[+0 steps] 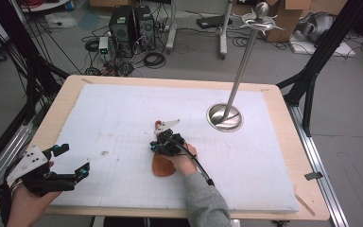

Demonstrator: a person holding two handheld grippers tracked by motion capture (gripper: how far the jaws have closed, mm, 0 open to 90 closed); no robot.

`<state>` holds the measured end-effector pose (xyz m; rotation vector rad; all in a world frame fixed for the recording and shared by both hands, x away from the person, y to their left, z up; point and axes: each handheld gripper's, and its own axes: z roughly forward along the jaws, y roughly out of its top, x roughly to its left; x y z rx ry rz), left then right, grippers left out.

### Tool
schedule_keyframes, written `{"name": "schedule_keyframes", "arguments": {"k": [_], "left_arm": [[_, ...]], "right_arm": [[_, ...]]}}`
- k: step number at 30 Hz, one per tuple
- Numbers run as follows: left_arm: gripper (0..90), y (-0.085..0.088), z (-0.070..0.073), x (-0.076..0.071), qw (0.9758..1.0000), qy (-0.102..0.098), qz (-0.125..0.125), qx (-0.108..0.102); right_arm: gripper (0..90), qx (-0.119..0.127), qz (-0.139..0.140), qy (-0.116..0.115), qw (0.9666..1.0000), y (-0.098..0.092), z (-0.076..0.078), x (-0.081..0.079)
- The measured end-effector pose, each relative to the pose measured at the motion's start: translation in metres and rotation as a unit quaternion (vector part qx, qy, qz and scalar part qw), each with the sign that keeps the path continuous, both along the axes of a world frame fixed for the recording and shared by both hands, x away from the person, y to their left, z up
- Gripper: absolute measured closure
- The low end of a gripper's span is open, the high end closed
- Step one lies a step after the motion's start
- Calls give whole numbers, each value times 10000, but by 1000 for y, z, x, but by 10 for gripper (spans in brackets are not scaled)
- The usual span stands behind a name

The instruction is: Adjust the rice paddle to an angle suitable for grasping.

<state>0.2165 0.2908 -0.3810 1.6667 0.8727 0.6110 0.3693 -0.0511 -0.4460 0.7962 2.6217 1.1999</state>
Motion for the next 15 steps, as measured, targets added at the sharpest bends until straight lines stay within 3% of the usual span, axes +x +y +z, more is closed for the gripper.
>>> {"name": "schedule_keyframes", "arguments": {"k": [6,7,15], "left_arm": [[18,-3,0,2,10000,14,-15,4],[18,-4,0,3,10000,14,-35,19],[18,-10,-1,8,9999,29,-120,42]], "right_arm": [[900,-68,35,-34,10000,-7,1,-7],[900,-182,101,-73,9998,-9,2,-11],[900,-180,182,-39,9997,-23,3,-20]]}}
